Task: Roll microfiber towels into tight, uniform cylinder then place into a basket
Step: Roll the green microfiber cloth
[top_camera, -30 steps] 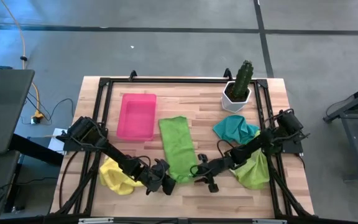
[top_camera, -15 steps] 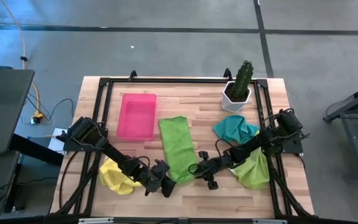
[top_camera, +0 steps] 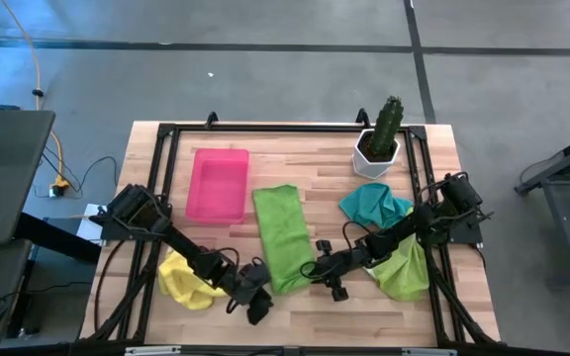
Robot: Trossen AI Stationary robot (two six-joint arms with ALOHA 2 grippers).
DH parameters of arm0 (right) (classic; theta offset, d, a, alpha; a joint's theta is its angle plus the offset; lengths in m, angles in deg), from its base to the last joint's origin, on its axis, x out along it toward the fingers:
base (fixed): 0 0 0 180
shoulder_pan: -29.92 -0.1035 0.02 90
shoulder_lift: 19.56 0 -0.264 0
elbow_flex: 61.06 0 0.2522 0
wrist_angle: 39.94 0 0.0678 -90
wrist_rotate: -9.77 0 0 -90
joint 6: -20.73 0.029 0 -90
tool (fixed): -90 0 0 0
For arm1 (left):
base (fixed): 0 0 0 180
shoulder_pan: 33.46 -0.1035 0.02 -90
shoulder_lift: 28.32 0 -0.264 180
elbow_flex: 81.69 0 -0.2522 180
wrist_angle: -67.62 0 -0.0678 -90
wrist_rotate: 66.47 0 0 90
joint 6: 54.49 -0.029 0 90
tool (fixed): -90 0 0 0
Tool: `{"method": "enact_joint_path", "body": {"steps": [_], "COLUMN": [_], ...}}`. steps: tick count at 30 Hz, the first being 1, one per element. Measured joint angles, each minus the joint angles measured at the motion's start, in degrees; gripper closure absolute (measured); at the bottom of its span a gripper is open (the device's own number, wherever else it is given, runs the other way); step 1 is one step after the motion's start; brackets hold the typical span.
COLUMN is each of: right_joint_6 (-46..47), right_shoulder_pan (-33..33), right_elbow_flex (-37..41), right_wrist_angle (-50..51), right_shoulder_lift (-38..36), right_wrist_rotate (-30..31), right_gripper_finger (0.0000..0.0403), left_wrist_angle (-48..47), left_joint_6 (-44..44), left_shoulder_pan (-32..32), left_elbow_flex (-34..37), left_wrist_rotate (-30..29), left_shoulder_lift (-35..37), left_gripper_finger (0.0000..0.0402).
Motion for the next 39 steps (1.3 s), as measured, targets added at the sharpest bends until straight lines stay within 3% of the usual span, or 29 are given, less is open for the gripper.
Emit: {"method": "enact_joint_path", "body": {"steps": [5, 14, 24, 39], "right_joint_6": [1.0, 3.9, 4.0, 4.0], "right_shoulder_pan": [0.0, 0.0, 0.0, 0.0], "right_elbow_flex": [0.0, 0.0, 0.0, 0.1], "right_wrist_angle": [0.1, 0.0, 0.0, 0.0], "right_shoulder_lift": [0.0, 0.0, 0.0, 0.0], "right_wrist_rotate": [-0.3, 0.1, 0.5, 0.8], "right_gripper_finger": [0.0299, 0.0299, 0.0299, 0.0299], "left_wrist_angle": [0.0, 8.6, 11.3, 12.4], "left_joint_6": [-12.1, -25.5, -39.5, -35.0], "left_shoulder_pan": [-1.6, -1.7, 1.0, 0.0], "left_elbow_flex": [0.1, 0.0, -0.1, -0.1], "left_wrist_rotate": [4.8, -2.9, -3.0, -3.8], "left_shoulder_lift": [3.3, 4.0, 4.0, -1.4], "left_gripper_finger": [0.0266, 0.0266, 0.0268, 0.0268]}}
